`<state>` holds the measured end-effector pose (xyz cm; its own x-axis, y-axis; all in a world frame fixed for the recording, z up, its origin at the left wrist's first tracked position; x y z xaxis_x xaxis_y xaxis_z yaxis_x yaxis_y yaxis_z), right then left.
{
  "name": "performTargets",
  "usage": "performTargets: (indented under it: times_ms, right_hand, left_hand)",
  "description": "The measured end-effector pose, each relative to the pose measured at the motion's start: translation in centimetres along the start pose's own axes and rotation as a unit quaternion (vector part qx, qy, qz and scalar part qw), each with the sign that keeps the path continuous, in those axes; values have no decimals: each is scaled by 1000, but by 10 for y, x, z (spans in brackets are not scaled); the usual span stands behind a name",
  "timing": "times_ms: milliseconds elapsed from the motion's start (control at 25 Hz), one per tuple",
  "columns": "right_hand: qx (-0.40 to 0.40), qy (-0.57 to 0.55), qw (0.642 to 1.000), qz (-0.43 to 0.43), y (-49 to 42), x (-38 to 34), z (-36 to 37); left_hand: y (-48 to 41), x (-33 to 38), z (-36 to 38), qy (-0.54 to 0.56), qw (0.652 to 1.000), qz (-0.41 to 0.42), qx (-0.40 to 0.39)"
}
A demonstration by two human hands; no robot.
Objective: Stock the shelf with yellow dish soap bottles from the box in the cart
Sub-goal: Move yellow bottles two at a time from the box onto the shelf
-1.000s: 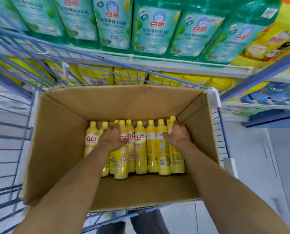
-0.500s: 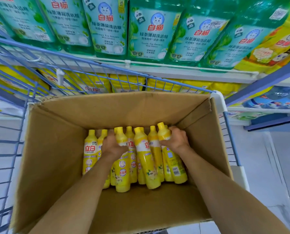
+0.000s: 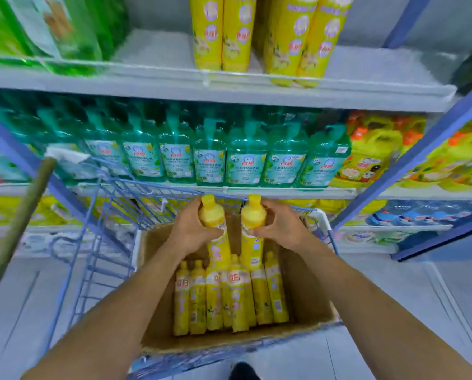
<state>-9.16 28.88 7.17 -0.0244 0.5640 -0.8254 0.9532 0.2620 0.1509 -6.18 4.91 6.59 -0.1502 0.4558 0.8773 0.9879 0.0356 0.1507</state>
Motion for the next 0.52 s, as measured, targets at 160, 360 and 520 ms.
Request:
performTargets:
  times_ms: [160,360,520]
  right_hand:
    - [-16,-49,996,-77,-1,-108,-49]
    - [-16,-83,984,-156,-15,-209,-108]
    - [-13,-92,973,-213,-34,-263,-150]
  left_hand:
    - [5,101,-75,16,997,79,19]
    - [3,198,-138,53,985,158,37]
    - [-17,252,-166,52,976,201,59]
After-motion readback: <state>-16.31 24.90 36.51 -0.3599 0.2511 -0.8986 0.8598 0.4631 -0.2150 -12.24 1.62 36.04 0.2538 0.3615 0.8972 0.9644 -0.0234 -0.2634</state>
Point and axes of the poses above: each hand's wrist, its own y-axis away from the middle knuckle, its own z-axis out of the palm, x = y × z, the point moved 1 cm from there along -y, towards the middle knuckle, and after that the axes turned 2 degrees about -y, right-handed, at the moved point
